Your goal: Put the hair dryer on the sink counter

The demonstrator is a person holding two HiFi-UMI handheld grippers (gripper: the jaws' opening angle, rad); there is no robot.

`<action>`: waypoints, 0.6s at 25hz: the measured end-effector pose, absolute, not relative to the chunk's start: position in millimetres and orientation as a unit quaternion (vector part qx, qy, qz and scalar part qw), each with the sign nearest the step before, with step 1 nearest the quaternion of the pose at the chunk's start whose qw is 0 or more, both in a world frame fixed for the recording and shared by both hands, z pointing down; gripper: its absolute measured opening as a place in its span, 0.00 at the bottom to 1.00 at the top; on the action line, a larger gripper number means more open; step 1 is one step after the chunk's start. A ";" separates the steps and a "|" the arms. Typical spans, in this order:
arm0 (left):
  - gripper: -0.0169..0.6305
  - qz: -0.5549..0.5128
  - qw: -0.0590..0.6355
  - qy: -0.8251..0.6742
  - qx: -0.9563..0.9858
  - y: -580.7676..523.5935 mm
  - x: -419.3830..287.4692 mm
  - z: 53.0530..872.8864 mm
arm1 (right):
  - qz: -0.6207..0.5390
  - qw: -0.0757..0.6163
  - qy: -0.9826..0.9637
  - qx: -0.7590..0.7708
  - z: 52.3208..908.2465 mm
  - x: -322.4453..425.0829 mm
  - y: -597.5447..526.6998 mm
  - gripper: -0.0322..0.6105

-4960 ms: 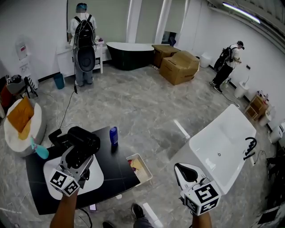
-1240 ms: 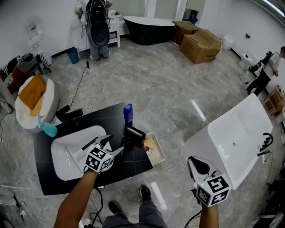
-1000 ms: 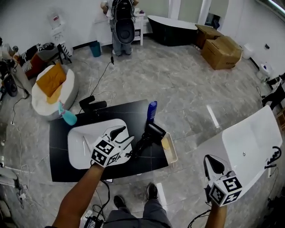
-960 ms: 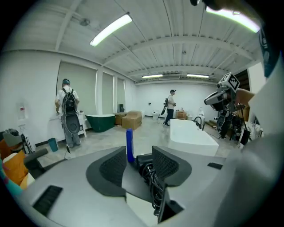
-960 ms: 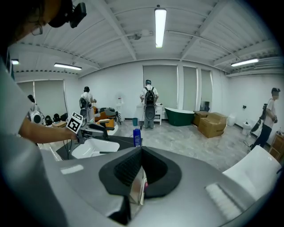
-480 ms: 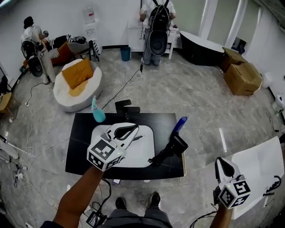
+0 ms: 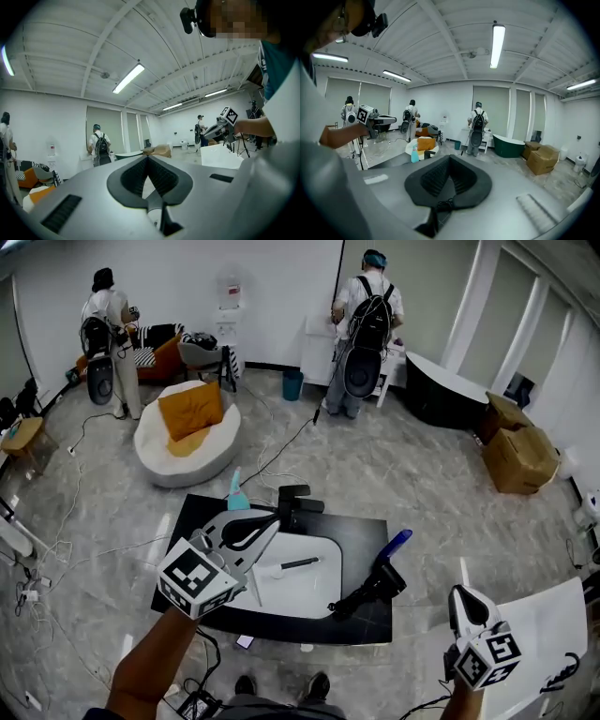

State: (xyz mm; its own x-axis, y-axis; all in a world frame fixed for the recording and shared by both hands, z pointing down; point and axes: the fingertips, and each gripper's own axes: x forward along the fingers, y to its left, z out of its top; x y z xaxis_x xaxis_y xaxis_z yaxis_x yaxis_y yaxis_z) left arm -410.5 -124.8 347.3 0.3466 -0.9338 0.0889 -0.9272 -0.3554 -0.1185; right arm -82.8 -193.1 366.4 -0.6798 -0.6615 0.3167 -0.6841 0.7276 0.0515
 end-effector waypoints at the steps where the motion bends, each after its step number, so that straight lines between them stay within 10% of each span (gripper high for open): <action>1: 0.03 -0.067 0.027 0.571 -0.818 -118.5 -416.3 339.5 | 0.030 0.156 -0.918 0.364 359.7 -88.6 -190.8 0.06; 15: 0.03 -0.050 0.086 0.594 -0.798 -54.1 -457.9 254.9 | -0.076 0.135 -0.939 0.305 278.4 -161.8 -150.0 0.06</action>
State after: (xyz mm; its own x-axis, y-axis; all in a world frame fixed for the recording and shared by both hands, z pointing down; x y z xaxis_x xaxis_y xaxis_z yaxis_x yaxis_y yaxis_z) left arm -457.9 -54.1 254.9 0.2889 -0.9571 -0.0222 -0.9401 -0.2792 -0.1957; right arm -161.8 -150.0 278.4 -0.7768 -0.5944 0.2080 -0.5531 0.8019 0.2258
